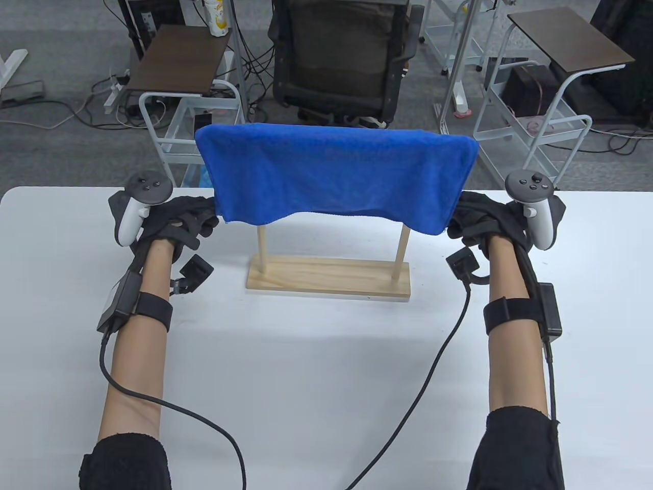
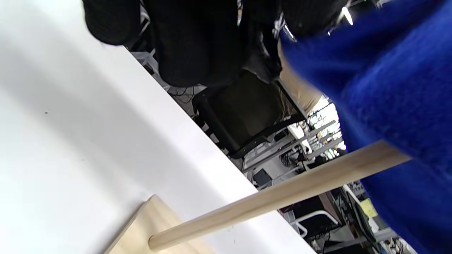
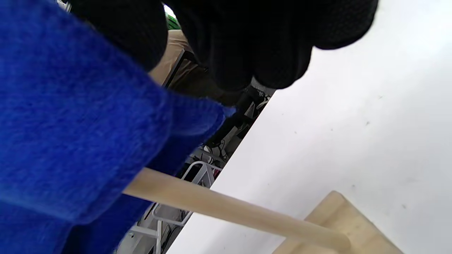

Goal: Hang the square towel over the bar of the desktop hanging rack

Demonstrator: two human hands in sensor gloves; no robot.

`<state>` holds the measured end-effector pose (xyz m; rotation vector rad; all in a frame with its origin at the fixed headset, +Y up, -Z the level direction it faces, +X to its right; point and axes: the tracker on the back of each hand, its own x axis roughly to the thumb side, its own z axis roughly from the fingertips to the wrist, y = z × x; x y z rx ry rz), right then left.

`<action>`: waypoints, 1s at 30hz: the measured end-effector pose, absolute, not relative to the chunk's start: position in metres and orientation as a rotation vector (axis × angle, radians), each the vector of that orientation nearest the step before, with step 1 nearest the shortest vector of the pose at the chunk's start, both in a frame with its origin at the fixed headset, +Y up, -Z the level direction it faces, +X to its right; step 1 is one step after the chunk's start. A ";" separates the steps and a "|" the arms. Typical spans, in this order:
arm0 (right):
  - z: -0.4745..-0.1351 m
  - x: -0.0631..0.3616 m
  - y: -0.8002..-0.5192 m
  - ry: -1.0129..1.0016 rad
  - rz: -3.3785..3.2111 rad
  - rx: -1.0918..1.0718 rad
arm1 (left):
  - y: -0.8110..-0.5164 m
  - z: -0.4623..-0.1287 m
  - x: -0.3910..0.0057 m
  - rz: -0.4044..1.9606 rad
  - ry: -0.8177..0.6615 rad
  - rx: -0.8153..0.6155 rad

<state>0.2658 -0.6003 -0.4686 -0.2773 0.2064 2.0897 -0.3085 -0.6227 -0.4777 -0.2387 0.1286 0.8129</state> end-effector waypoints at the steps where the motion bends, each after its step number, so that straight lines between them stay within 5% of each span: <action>1: -0.465 0.266 -0.601 0.202 2.097 -0.282 | -0.623 -0.474 -0.310 0.808 0.132 -0.226; 8: -0.420 0.267 -0.594 0.086 2.175 -0.236 | -0.616 -0.429 -0.313 0.780 0.095 -0.140; 16: -0.368 0.248 -0.595 -0.027 2.478 -0.074 | -0.625 -0.378 -0.297 0.375 0.026 -0.066; 30: -0.299 0.193 -0.658 -0.146 2.886 0.196 | -0.670 -0.311 -0.246 0.004 -0.143 -0.014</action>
